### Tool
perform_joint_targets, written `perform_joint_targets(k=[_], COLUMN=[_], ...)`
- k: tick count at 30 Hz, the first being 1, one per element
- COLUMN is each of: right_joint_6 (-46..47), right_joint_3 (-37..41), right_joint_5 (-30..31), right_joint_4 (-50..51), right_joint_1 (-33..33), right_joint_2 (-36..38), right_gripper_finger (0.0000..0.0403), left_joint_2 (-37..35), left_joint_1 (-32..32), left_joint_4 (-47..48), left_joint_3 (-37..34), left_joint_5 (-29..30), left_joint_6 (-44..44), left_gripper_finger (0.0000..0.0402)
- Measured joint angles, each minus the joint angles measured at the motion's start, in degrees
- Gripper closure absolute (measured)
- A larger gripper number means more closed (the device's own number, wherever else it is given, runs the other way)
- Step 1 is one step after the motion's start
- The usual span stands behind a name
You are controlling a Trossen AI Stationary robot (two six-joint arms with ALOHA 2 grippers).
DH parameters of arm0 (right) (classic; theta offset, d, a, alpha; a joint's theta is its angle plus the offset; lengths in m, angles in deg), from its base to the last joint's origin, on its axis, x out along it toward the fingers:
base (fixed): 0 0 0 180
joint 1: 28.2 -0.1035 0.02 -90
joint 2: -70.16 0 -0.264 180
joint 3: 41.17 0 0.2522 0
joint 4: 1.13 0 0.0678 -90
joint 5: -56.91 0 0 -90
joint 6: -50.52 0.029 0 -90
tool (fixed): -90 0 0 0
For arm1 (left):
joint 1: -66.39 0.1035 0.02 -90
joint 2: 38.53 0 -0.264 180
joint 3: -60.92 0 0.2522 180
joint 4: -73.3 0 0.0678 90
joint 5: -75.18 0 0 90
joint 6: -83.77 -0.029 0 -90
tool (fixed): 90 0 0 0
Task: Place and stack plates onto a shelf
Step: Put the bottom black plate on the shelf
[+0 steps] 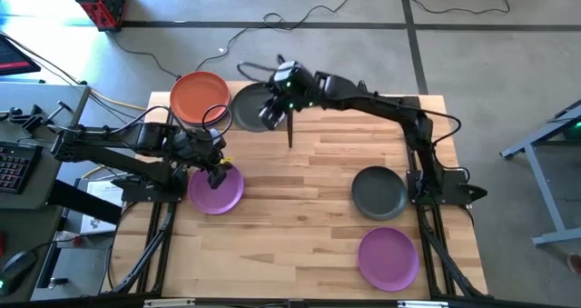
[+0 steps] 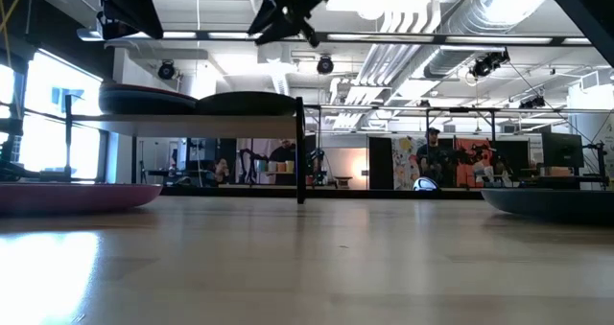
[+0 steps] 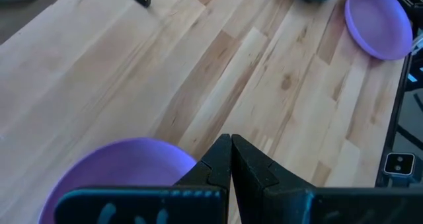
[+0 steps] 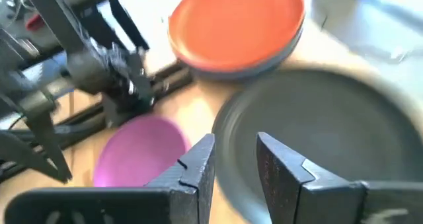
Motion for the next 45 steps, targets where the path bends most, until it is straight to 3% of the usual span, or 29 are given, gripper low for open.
perform_joint_targets(k=[7, 12, 20, 45], right_joint_6=[-4.66, -4.33, -4.48, -2.98], right_joint_3=[-6.71, -6.92, -6.81, -6.78], right_joint_5=[1.15, -0.31, -1.91, -1.64], right_joint_4=[2.69, 7.02, 14.07, 15.77], right_joint_1=[3.17, 5.33, 3.57, 2.44], right_joint_2=[-0.42, -2.00, -6.53, -12.55], right_gripper_finger=[0.0308, 0.0308, 0.0308, 0.0308], left_joint_2=[0.01, -0.01, -0.01, 0.00], left_joint_1=[0.23, 0.24, 0.24, 0.24], left_joint_4=[-0.22, -0.26, -0.60, -0.61], left_joint_3=[0.00, 0.00, -0.02, -0.02], left_joint_5=[0.38, 0.42, 0.81, 0.75], left_joint_6=[-0.03, -0.03, 0.84, 2.02], left_gripper_finger=[0.0401, 0.0401, 0.0401, 0.0401])
